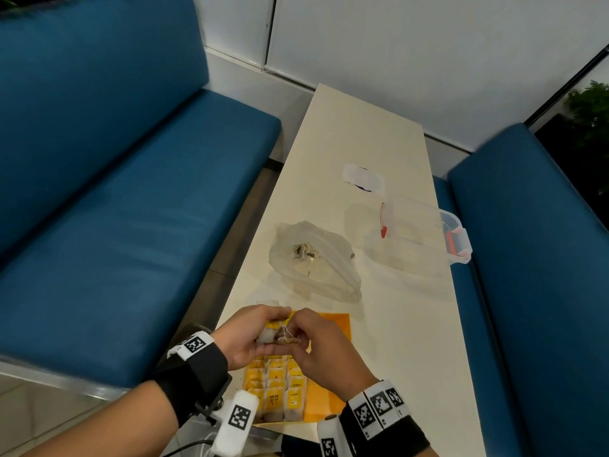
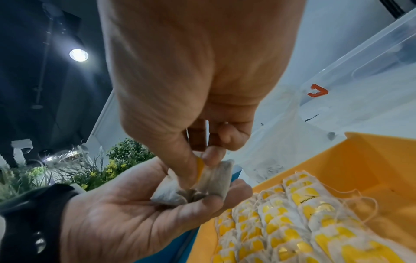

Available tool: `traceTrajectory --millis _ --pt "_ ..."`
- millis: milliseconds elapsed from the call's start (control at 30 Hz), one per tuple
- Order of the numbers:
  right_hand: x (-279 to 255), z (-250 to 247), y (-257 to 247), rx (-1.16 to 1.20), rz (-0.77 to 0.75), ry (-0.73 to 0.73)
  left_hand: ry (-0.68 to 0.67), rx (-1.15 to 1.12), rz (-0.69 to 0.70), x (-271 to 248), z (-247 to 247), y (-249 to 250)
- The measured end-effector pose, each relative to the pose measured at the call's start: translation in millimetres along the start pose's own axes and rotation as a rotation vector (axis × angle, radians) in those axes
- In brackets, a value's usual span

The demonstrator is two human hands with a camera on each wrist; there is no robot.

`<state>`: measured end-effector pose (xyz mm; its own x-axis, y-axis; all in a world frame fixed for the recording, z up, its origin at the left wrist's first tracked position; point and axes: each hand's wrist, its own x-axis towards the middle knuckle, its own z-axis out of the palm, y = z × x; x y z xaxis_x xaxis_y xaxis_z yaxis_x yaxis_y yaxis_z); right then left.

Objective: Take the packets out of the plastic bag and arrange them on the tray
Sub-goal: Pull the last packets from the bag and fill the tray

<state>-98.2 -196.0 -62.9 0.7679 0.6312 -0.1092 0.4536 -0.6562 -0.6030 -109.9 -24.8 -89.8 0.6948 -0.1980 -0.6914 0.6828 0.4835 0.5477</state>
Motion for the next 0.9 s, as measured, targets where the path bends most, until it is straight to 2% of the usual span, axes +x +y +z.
traceTrajectory --millis 200,367,633,767,900 --pt "-5 -9 7 0.146 0.132 0.094 -0.007 0.027 0.008 0 -2 -3" --pt "-9 -19 23 0.453 0.364 0.133 0.015 0.060 0.054 0 -8 -7" --pt "-21 -19 39 0.764 0.467 0.226 0.056 0.124 0.126 -1 -10 -15" --pt "-24 -16 40 0.727 0.482 0.224 0.069 0.120 0.163 1 -14 -20" --pt "-28 -10 47 0.503 0.522 0.120 0.073 0.121 0.185 2 -15 -23"
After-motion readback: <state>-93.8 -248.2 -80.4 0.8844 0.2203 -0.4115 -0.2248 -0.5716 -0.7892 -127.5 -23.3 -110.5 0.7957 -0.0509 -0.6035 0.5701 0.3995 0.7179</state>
